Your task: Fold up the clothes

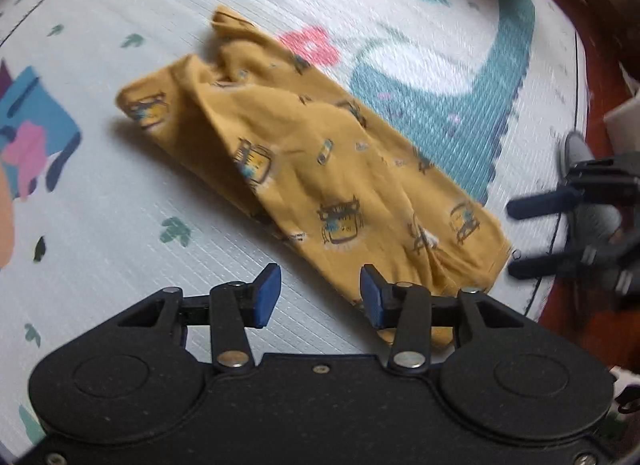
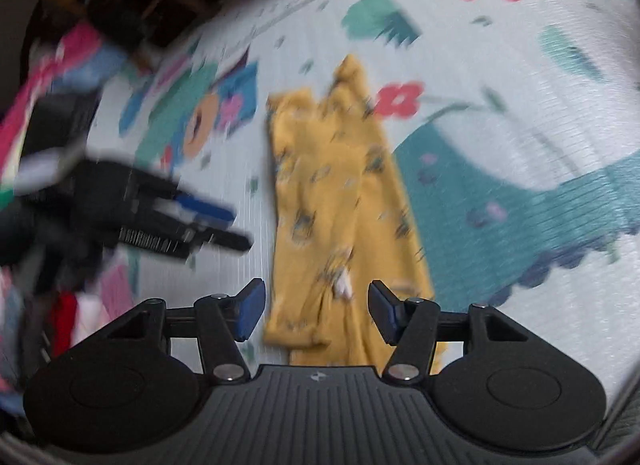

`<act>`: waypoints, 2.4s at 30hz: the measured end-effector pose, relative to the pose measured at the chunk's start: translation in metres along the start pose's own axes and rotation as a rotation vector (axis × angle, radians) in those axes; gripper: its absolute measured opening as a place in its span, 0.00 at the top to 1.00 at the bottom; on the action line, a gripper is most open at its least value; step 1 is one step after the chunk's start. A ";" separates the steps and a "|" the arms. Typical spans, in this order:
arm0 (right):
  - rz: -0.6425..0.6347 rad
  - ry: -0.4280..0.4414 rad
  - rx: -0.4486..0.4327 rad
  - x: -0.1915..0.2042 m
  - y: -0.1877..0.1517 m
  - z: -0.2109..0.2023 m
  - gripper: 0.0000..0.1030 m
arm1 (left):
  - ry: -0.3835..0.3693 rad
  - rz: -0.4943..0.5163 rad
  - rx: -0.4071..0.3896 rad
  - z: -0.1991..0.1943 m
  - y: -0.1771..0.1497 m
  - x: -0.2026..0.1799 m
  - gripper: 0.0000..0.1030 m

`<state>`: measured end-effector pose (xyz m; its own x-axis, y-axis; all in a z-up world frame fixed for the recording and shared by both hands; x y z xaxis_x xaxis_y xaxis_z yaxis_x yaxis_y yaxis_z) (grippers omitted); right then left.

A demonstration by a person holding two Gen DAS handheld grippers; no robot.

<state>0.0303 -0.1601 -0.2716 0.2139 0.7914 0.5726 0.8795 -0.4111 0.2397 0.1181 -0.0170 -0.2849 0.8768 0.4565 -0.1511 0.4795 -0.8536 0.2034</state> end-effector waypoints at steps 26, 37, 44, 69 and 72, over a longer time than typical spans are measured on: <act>0.147 -0.036 0.020 -0.032 -0.008 0.004 0.92 | -0.059 -0.292 -0.206 0.001 0.049 0.109 0.59; 0.239 -0.021 0.031 -0.050 -0.021 0.017 0.92 | -0.104 -0.411 -0.348 0.010 0.084 0.140 0.70; 0.203 -0.035 0.074 -0.045 -0.026 0.024 0.92 | -0.160 -0.514 -0.445 0.011 0.080 0.165 1.00; -0.480 -0.183 -0.109 0.055 -0.024 0.023 0.56 | -0.188 -0.397 -0.502 -0.011 0.059 0.171 0.95; -0.571 -0.147 -0.072 0.072 -0.033 0.045 0.58 | -0.233 -0.396 -0.510 -0.010 0.062 0.162 0.92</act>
<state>0.0360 -0.0693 -0.2731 -0.2235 0.9487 0.2236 0.8427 0.0728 0.5334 0.2899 0.0063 -0.2872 0.6284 0.5953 -0.5007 0.7697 -0.3826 0.5110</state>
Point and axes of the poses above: each gripper's, at about its wrist camera, not at the fingertips, and z roughly the way its jaws point, x to its left, y to its top, the point moved 6 cm from there along z, roughly the way its jaws point, and after that the axes turned 10 degrees about z, right-handed, at the moved point
